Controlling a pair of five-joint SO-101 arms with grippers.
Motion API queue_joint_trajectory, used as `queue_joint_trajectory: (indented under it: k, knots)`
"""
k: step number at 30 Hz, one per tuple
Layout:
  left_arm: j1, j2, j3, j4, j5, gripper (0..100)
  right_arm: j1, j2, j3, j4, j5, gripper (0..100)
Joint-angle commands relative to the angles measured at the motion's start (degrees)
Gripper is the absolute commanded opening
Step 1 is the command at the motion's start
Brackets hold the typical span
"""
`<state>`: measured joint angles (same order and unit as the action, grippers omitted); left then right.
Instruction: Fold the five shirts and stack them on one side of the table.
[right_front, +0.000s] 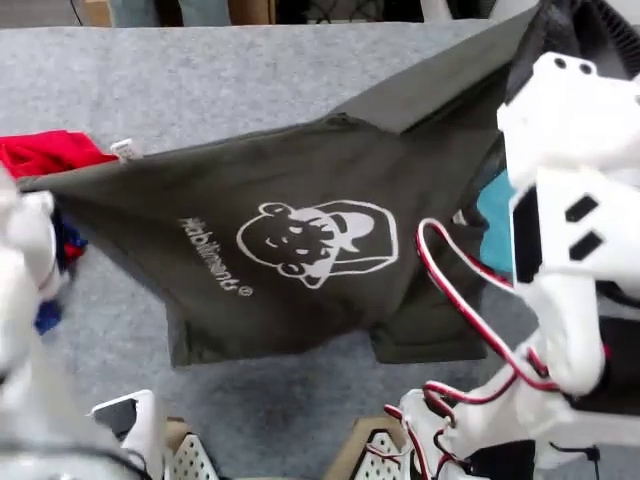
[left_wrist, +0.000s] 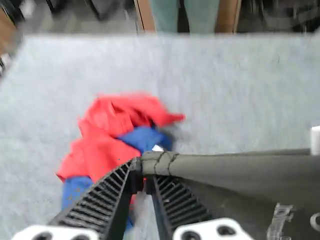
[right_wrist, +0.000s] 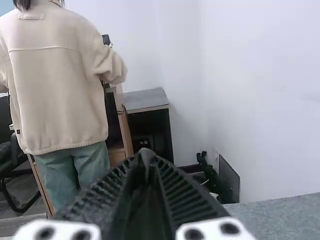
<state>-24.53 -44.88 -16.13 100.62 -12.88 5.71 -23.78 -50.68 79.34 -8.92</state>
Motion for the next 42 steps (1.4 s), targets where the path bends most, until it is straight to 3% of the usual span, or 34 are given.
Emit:
queue_joint_trajectory:
  k: [1,11,16,21,27,32,37,42]
  knots:
    - [0.4,-6.0,-2.8,0.1,-0.9,3,-0.6,-0.9,-5.7,1.8,-0.1,1.5]
    - [0.3,-13.6,-1.5,0.2,-0.9,3,-0.6,-0.3,-10.7,2.5,3.6,1.5]
    - [0.4,-13.6,5.8,-2.5,-0.6,3,-2.3,3.2,-6.2,-1.5,6.0,1.5]
    - [0.2,-13.5,19.6,-16.9,-0.5,3,-6.5,9.1,1.5,-7.6,7.6,1.5]
    - [0.5,-6.8,42.1,-53.4,2.2,3,-8.9,21.7,11.0,-20.4,7.5,1.5]
    - [0.8,10.2,44.3,-78.1,5.5,3,-9.7,33.7,11.5,-34.3,7.5,1.4]
    - [3.6,27.9,32.7,-81.2,5.5,3,-9.7,45.1,5.7,-45.3,7.5,1.4]
    - [4.4,39.2,23.3,-78.9,5.5,3,-10.3,56.0,-8.0,-44.0,7.5,1.4]
